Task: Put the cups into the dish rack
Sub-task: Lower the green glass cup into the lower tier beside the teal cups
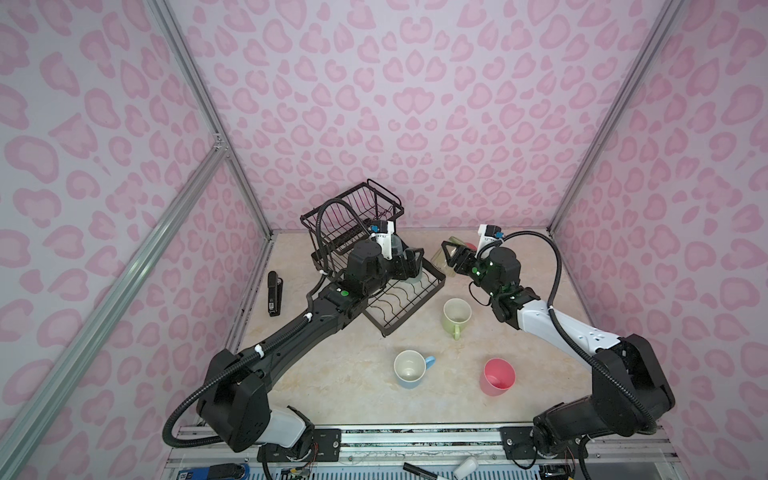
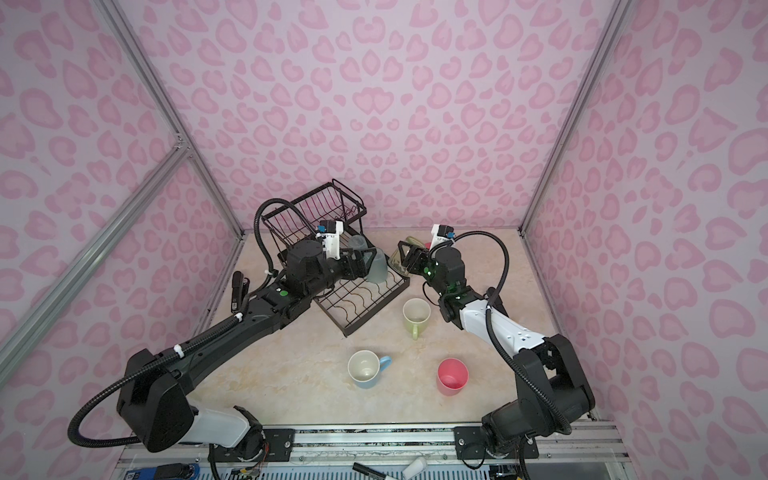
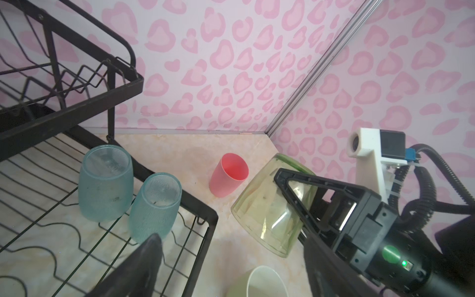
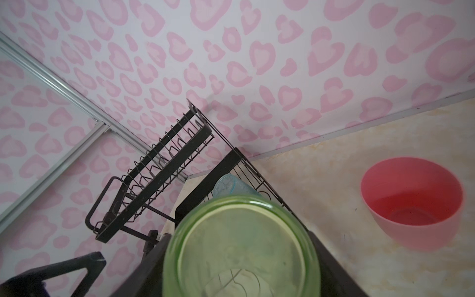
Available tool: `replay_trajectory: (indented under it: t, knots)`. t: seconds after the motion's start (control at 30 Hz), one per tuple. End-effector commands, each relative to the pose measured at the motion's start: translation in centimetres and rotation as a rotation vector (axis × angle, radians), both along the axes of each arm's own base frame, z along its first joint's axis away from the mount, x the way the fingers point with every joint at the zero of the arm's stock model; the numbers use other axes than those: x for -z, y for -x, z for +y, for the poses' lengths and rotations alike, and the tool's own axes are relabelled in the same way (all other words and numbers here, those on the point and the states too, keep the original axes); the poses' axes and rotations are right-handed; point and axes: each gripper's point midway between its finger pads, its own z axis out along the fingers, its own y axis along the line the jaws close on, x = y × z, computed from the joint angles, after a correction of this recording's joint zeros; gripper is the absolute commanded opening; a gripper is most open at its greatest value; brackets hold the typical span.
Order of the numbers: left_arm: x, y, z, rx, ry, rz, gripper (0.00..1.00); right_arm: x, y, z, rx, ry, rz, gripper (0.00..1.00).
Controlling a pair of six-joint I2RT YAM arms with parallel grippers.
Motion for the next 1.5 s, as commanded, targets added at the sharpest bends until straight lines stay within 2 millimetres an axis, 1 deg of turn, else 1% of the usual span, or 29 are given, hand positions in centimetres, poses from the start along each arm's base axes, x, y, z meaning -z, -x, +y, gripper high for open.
replay_trajectory:
  t: [0.0, 0.03, 0.1, 0.17, 0.27, 0.5, 0.7, 0.9, 1.07, 1.27, 1.47]
  knots:
    - [0.2, 1.1, 2.2, -0.049, -0.083, 0.041, 0.92, -0.8, 0.6, 1.3, -0.015, 0.099, -0.138, 0.51]
    - [0.2, 1.3, 2.7, -0.059, -0.097, 0.049, 0.93, -0.7, 0.9, 1.9, -0.024, 0.127, -0.161, 0.51]
    - [0.3, 1.6, 3.9, -0.087, -0.128, 0.074, 0.96, 0.1, 1.7, 3.4, -0.046, 0.184, -0.186, 0.51]
    - [0.5, 1.9, 4.7, -0.097, -0.143, 0.099, 0.97, 0.8, 2.2, 4.5, -0.068, 0.219, -0.2, 0.51]
    - [0.7, 2.5, 5.7, -0.078, -0.131, 0.144, 0.98, 1.9, 2.5, 5.6, -0.087, 0.25, -0.208, 0.51]
    - [-0.1, 4.1, 8.6, -0.104, -0.141, 0.167, 0.99, 4.3, 2.9, 8.4, -0.142, 0.344, -0.229, 0.51]
    - [-0.8, 5.3, 10.2, -0.12, -0.172, 0.167, 0.99, 6.2, 3.4, 11.0, -0.189, 0.41, -0.252, 0.52]
    - [-0.6, 6.0, 11.6, -0.135, -0.23, 0.176, 0.99, 8.0, 3.4, 13.0, -0.213, 0.437, -0.262, 0.51]
    - [-1.1, 6.6, 12.5, -0.14, -0.267, 0.173, 0.99, 9.3, 3.1, 13.8, -0.213, 0.456, -0.263, 0.52]
    - [-0.4, 6.9, 13.1, -0.135, -0.315, 0.186, 0.99, 10.1, 2.2, 14.2, -0.194, 0.463, -0.265, 0.53]
    - [0.4, 6.3, 14.2, -0.175, -0.32, 0.159, 0.98, 11.0, 1.5, 14.4, -0.168, 0.472, -0.261, 0.53]
